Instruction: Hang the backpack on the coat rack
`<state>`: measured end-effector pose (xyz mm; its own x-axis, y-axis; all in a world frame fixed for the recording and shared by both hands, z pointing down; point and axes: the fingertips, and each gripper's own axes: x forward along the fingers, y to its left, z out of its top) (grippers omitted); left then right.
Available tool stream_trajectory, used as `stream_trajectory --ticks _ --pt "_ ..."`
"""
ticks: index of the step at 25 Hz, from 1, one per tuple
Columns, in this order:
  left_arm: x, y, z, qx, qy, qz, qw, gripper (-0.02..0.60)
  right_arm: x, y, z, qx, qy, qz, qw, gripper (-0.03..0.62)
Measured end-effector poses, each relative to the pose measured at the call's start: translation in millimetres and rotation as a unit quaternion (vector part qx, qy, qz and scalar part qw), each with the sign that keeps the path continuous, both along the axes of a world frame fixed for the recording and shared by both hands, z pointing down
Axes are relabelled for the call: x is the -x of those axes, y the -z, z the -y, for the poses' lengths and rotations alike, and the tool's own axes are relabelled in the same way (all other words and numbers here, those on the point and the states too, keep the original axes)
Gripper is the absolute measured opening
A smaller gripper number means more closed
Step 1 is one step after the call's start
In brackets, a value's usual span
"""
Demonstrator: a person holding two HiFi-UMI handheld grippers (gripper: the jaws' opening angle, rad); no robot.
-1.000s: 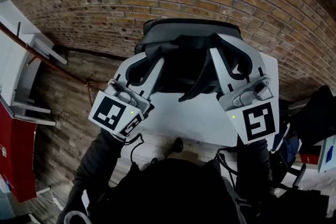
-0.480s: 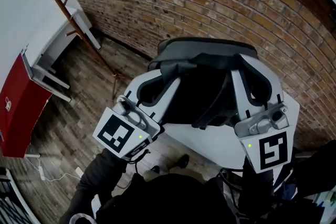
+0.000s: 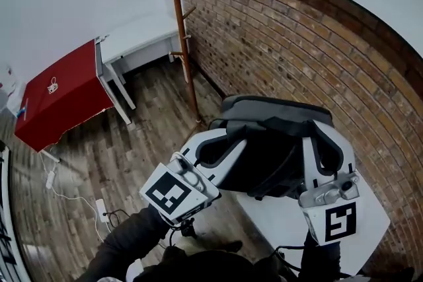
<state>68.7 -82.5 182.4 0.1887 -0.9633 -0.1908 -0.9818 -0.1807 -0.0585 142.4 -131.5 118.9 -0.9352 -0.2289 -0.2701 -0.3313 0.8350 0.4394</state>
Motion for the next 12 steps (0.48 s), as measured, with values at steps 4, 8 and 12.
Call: stream_trajectory --ticks 4,8,12 --pt "53.4 8.2 -33.0 -0.006 0.039 -0.006 0.9992 0.043 54.9 7.7 -29.4 -0.013 0.034 -0.003 0.999 0.019" --pt "102.6 18.5 -54.1 -0.010 0.065 0.001 0.9978 0.043 108.1 19.5 -47.8 -0.017 0.062 0.012 0.998 0.018" --pt "142.3 15.5 -62.7 -0.003 0.078 0.010 0.9969 0.043 150.7 18.1 -54.6 -0.014 0.077 0.013 0.997 0.018"
